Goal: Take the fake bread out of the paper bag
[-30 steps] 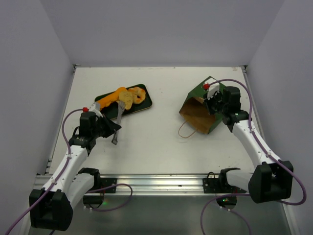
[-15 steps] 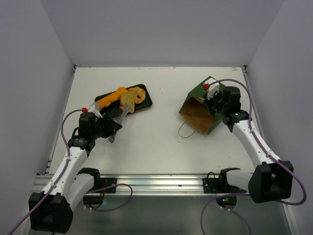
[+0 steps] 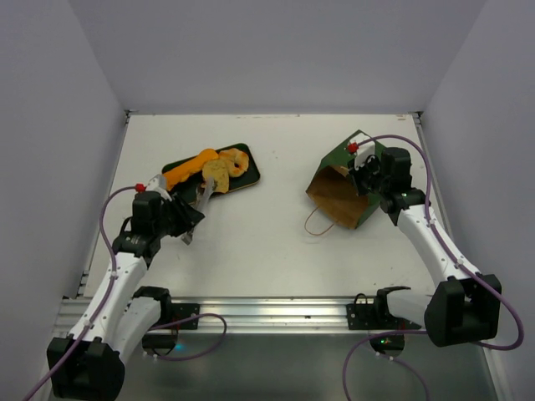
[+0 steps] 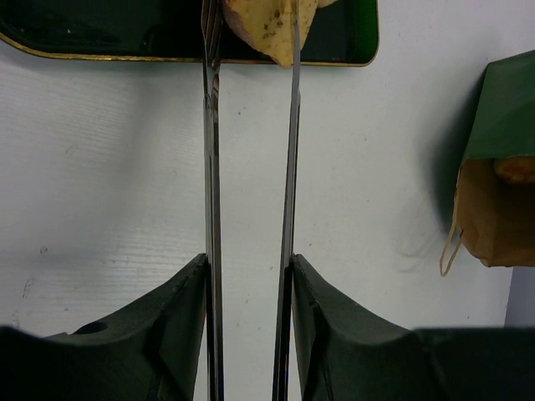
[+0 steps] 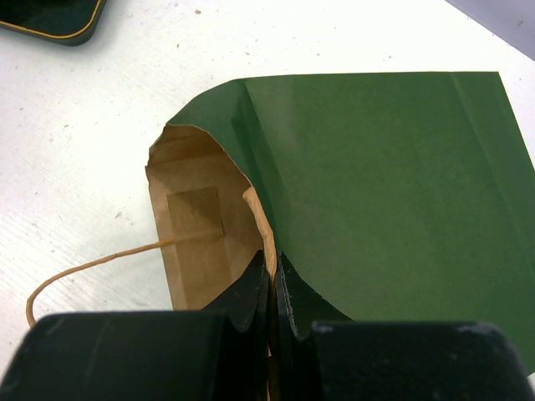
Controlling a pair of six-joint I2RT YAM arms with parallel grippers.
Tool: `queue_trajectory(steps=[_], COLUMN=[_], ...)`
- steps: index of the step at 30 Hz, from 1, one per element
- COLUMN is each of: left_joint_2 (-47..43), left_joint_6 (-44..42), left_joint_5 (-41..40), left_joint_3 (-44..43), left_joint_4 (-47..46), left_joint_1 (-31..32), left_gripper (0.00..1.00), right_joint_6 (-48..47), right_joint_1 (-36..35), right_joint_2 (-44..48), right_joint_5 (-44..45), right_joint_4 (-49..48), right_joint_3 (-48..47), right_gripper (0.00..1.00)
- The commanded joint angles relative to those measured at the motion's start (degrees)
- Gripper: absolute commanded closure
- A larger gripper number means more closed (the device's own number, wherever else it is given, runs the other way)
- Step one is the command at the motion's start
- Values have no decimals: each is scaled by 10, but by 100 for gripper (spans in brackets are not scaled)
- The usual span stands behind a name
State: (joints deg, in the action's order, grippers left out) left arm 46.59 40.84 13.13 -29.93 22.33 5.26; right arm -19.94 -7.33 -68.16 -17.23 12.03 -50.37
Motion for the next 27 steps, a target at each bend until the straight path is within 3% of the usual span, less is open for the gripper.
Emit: queue_trajectory(steps=[1,21,26,27], left_joint_2=[-17,-71,-83,-82], left_joint_6=[-16,-26,-60,-66], left_joint_5=[-13,-59,-11,28], left_joint_3=[-39,-89,-111,-115], left_joint_4=[10,93,77,73], left_joint_1=[-5,-5,-5,-5], left_gripper=[55,55,58,58], right_joint_6=[5,4,2,-2], right_joint_1=[4,4,4,3], right_joint_2=[12,14,15,16], right_joint_5=[-7,-10,-21,-25], right_joint_4=[-14,-13,-9,-8], right_joint_3=[0,-1,-3,-4], right_gripper=[100,100,100,100])
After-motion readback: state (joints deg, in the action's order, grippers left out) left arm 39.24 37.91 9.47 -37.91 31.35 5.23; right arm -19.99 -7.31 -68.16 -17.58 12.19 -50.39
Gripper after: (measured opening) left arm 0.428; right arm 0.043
